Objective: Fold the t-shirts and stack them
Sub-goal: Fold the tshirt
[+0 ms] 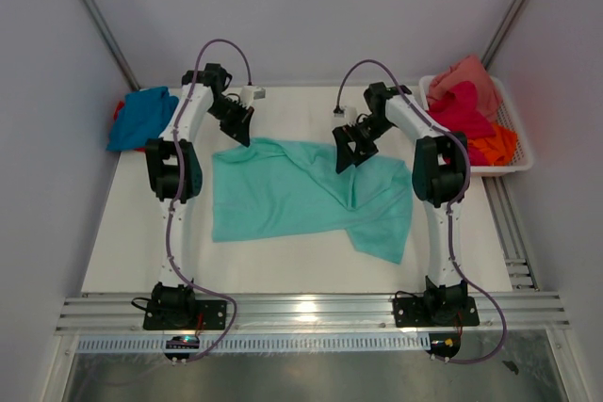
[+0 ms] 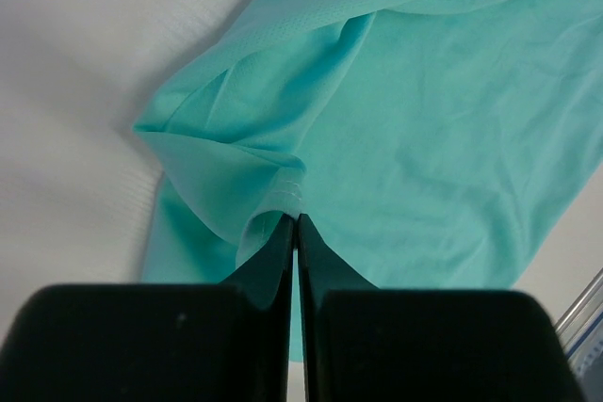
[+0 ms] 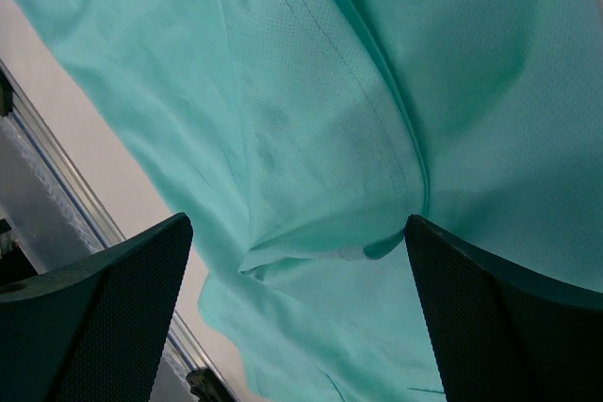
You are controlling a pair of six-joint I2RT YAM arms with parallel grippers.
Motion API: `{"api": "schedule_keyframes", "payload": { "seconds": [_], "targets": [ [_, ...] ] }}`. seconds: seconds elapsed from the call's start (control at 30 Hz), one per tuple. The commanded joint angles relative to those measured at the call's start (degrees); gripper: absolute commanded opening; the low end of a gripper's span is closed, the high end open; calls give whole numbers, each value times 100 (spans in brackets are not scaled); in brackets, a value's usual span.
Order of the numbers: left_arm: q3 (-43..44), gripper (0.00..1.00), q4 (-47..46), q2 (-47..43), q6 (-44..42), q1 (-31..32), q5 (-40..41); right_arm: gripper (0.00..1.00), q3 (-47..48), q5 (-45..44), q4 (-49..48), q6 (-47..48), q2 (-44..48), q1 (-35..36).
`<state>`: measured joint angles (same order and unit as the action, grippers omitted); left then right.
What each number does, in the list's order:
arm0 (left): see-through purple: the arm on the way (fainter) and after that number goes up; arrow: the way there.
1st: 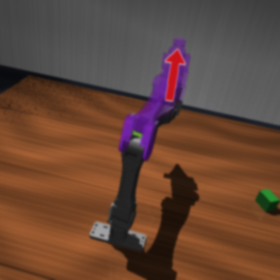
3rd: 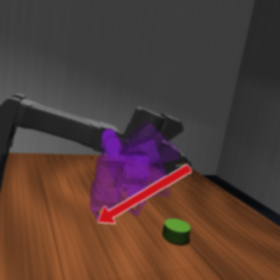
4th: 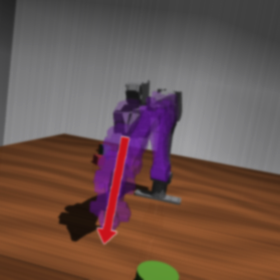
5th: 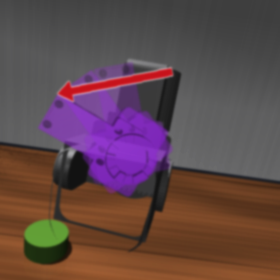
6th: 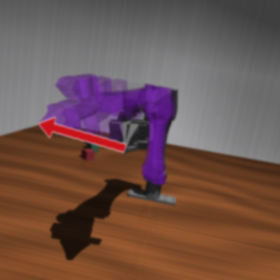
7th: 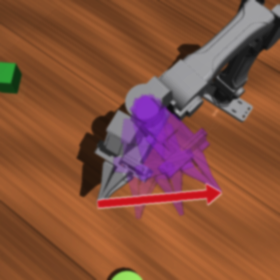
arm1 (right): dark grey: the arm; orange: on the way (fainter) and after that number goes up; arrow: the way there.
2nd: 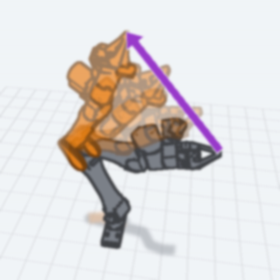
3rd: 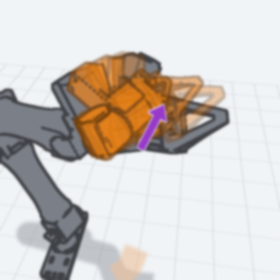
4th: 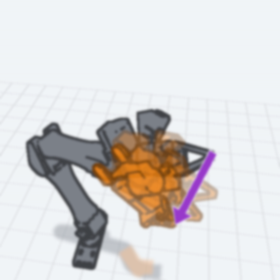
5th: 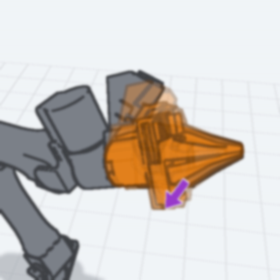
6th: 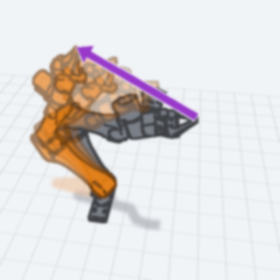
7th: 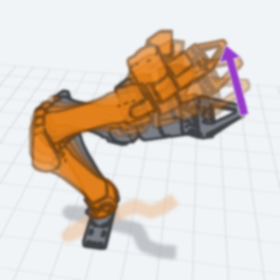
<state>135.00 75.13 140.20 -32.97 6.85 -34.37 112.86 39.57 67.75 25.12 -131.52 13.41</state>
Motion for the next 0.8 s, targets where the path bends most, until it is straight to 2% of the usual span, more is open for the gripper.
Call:
{"api": "schedule_keyframes", "payload": {
  "seconds": [0.0,0.1,0.13,0.2,0.23,0.53,0.6,0.67,0.7,0.77],
  "targets": [
    [149,0,-60,-37,63,-8,-202,97,-9,-20,-51,1,13,57],
    [141,0,-43,-37,72,-8,-210,66,-18,-81,-68,-34,22,57],
    [132,0,-51,-37,72,-8,-210,40,-27,-133,-86,-43,22,57],
    [97,0,-60,-37,80,-8,-219,12,-18,-151,-95,-52,22,57],
    [79,0,-69,-45,89,-8,-228,3,-18,-160,-86,-69,22,57],
    [-62,0,-131,-98,71,-8,-202,4,-325,-301,-130,-25,250,57],
    [-70,0,-113,-90,54,-8,-211,35,-405,-362,-148,1,329,57],
    [-70,0,-113,-81,45,-8,-237,53,-493,-424,-156,1,390,57],
    [-70,0,-96,-81,45,-8,-246,73,-519,-511,-182,1,417,57],
    [-70,0,-104,-89,36,-8,-246,75,-642,-599,-235,-8,539,48]
  ]
}}
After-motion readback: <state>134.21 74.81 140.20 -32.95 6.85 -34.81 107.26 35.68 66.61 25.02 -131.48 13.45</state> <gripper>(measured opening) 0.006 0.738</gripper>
